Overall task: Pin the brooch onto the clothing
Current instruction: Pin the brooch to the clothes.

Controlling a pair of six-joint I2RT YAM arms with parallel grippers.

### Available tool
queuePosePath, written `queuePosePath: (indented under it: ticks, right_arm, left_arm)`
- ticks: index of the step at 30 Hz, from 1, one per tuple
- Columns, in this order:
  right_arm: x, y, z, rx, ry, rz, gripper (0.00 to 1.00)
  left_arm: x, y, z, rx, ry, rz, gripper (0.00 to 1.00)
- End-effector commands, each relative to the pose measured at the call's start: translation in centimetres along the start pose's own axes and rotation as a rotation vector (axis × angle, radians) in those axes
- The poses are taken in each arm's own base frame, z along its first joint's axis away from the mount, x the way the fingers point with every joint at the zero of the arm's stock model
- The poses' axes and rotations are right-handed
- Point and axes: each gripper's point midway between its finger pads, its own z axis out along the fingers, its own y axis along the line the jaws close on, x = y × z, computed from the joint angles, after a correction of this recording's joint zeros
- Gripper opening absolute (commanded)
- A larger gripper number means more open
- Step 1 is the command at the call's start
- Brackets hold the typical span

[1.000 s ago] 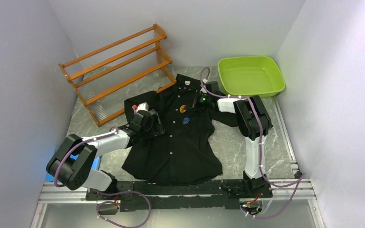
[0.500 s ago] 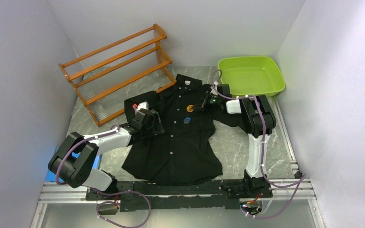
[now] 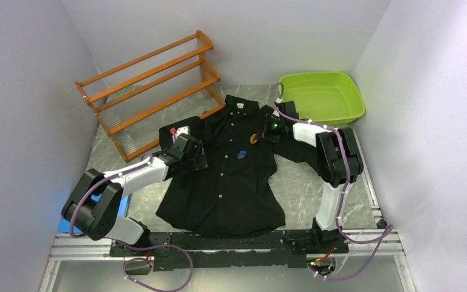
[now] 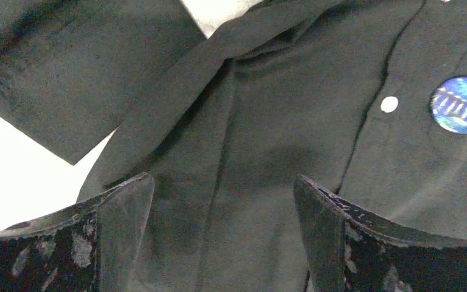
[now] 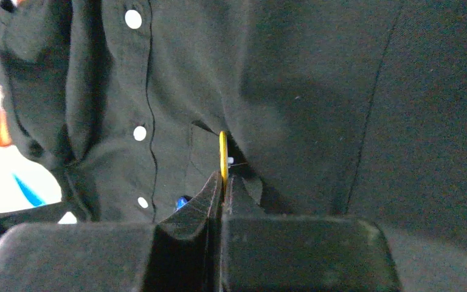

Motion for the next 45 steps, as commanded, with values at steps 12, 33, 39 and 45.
queuePosePath:
  ticks: [12,33,39,45]
  right_arm:
    - [0.4,8.6,0.7,-0.241,0.03,-0.068,0.0]
    - [3.9,1.1,4.5,-0.285,0.157,0.157,0.0]
    - [3.8,-1.3,3.7,-0.258,0.146,0.172,0.0]
    - [2.1,-2.2,2.2,-0.163,0.099,0.106,0.0]
  left_arm:
    - [-3.8,-4.5,-2.4,0.16,-0.051,0.005,0.89]
    - [1.0,-2.6,2.9,0.067,0.091,-0.006,0.89]
    - [1.6,-1.2,3.5,-0.021,0.114,-0.013,0.89]
    - [1.7,-0.4,3.6,-0.078,0.122,-0.023,0.89]
